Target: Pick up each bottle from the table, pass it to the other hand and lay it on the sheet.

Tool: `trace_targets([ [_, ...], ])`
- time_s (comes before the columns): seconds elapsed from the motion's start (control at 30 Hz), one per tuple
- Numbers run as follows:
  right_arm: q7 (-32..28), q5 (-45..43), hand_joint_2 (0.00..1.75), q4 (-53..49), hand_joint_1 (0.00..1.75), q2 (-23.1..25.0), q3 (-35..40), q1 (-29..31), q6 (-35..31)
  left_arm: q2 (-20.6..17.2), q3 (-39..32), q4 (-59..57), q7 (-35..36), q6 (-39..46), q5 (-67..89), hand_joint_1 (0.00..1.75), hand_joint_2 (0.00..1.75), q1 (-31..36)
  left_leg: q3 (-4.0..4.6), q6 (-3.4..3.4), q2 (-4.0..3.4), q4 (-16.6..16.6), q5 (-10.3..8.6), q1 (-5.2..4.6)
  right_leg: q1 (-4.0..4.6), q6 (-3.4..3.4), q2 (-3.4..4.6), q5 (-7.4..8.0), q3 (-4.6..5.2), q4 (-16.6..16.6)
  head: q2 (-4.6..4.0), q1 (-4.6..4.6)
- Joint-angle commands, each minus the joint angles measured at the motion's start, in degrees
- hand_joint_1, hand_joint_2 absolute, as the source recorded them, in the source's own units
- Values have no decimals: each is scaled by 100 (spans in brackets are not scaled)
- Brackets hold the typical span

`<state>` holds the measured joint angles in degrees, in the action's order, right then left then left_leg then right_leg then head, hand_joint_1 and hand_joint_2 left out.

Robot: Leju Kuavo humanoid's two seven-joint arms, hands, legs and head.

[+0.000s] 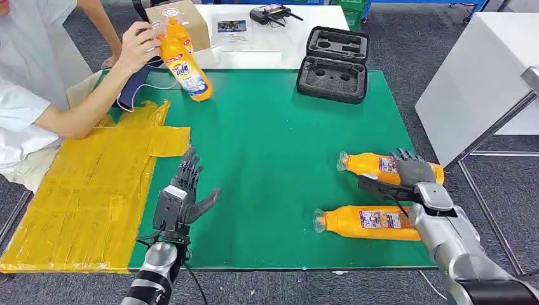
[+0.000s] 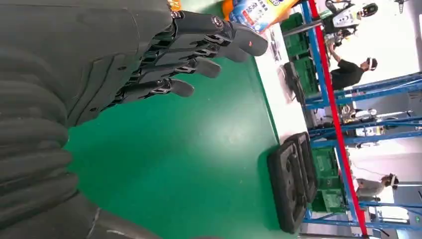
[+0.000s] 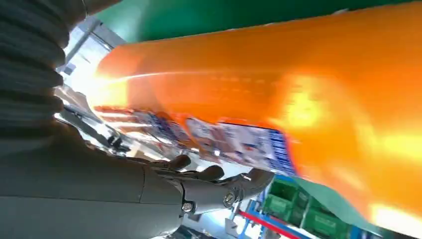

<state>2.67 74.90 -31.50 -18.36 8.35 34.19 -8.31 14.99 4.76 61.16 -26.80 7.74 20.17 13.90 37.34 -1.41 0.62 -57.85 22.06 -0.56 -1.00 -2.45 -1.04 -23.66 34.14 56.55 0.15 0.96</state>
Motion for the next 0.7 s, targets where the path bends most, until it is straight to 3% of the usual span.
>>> trace_targets([
  [0.03, 151, 140, 175, 653, 0, -62, -355, 229, 43, -69, 20, -442, 7, -24, -46, 0, 175, 238, -16, 9, 1, 3, 5, 5, 5, 8, 1, -6, -19, -6, 0, 2],
  [0.47, 221, 197, 175, 692, 0, -56, -389, 241, 38, -69, 22, -451, 8, -29, -54, 0, 175, 243, -23, 11, -7, 3, 9, 8, 8, 11, 9, -6, -26, -9, 0, 0],
  [0.7, 204, 201, 175, 1066, 0, -214, -635, 227, 371, -48, 109, -715, -38, -47, -63, 0, 175, 358, -23, 10, 6, 3, 7, 8, 7, 9, -4, -8, -29, -10, 0, 0],
])
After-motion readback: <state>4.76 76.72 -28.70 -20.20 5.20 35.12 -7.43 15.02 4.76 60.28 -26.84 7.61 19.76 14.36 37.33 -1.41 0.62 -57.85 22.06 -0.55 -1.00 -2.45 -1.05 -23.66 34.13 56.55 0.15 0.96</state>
